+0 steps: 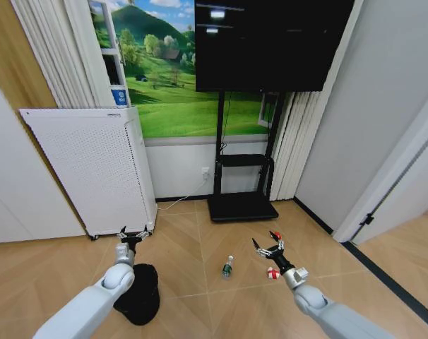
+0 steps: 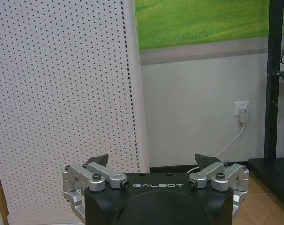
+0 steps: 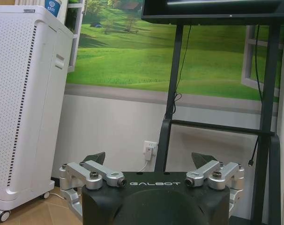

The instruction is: Pick up the trash bin and place the garbage on the floor into it.

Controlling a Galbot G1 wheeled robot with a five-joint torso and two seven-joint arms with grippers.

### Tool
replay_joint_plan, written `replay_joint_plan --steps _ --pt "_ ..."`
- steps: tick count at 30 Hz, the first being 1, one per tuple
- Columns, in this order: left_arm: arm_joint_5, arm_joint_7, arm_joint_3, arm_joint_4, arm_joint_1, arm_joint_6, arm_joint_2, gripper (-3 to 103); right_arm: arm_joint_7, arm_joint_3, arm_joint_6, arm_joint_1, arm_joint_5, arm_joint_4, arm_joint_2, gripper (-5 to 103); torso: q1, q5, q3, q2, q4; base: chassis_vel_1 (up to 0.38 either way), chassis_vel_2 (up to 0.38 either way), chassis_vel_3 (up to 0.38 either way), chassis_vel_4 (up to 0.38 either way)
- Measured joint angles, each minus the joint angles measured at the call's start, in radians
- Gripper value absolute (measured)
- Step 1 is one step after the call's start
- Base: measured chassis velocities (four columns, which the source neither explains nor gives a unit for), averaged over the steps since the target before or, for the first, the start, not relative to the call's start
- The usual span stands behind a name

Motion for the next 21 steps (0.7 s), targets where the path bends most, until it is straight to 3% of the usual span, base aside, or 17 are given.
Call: replay_joint_plan --steps 7,21 --pt "-0.009 -0.004 -0.002 -0.012 0.008 0.007 0.003 100 0.005 0.006 0.000 -0.005 -0.003 0.006 -0.002 100 -0.004 0.0000 -0.005 -0.009 0.0000 0.000 0.000 0.000 0.000" --pt "-0.009 -0.017 -0.001 -0.014 0.008 0.012 0.000 100 0.009 0.013 0.002 -0.011 -0.010 0.006 0.006 100 -0.028 0.0000 -0.046 -0.074 0.0000 0.000 0.000 0.000 0.000"
